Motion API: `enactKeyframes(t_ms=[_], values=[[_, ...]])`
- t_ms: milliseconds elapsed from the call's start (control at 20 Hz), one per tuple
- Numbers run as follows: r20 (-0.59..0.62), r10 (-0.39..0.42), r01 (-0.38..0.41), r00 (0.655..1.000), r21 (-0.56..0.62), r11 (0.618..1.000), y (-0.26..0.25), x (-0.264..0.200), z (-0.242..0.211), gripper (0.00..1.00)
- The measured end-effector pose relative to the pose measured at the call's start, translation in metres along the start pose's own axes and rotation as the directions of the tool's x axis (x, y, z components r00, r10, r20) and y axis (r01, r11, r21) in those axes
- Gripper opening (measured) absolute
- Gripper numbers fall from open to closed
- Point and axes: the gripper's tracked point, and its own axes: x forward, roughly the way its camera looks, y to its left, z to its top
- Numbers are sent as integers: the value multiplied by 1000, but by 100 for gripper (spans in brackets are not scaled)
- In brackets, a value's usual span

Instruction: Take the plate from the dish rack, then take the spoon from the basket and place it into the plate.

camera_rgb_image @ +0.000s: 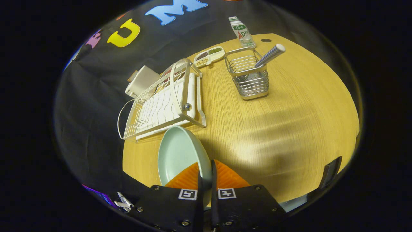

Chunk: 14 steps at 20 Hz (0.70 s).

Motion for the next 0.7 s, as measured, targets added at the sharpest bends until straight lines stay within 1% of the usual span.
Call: enactKeyframes(t_ms=[100,200,250,300,350,400,500,550,650,700], values=[[9,17,-17,1000,8,1000,-5,6,1,9],[17,4,-4,1000,12,1000,-14,11,2,9],[15,-12,11,1000,11,1000,-19,9,3,11],[20,-1,1,1000,16,1000,-18,14,3,11],[26,2,-2,1000,16,1000,-18,15,5,14],[46,-23,23,999,0,1000,-23,15,9,14],[102,-34,39,994,-44,998,-24,6,23,28],[135,-42,53,990,-74,996,-24,0,31,40],[194,-42,73,980,-153,986,-20,-17,42,61],[229,-47,94,972,-198,976,-17,-35,51,70]])
